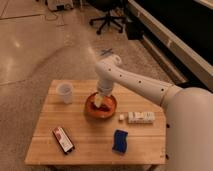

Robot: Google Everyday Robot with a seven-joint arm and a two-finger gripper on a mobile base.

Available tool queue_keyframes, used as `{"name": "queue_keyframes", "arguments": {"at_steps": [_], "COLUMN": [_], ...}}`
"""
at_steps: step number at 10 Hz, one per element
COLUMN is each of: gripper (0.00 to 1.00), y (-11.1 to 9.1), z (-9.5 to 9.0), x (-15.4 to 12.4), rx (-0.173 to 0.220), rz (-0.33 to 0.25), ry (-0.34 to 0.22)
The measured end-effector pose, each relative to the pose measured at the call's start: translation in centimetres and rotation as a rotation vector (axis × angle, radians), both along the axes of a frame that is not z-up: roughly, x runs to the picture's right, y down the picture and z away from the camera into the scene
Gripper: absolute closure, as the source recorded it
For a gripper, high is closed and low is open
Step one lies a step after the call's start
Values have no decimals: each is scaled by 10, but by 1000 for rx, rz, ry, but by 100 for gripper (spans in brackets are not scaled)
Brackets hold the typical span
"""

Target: Place the pepper on the white sponge

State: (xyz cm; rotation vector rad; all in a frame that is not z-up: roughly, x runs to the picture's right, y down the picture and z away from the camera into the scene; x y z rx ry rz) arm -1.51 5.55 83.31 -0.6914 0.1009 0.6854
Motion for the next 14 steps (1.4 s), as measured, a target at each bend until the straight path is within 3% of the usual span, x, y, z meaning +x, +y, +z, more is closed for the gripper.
{"name": "queue_keyframes", "arguments": {"at_steps": [3,7,11,12,14], "gripper": [36,36,36,40,60], "y": [-1,16,42,48,57], "z": [4,41,69,74,82], "x": [2,0,-5,-8,-11], "rx": [7,16,-13,-24,-39], "rz": [-13,-94,-116,-119,-121], "ry": [3,9,0,-1,4]}}
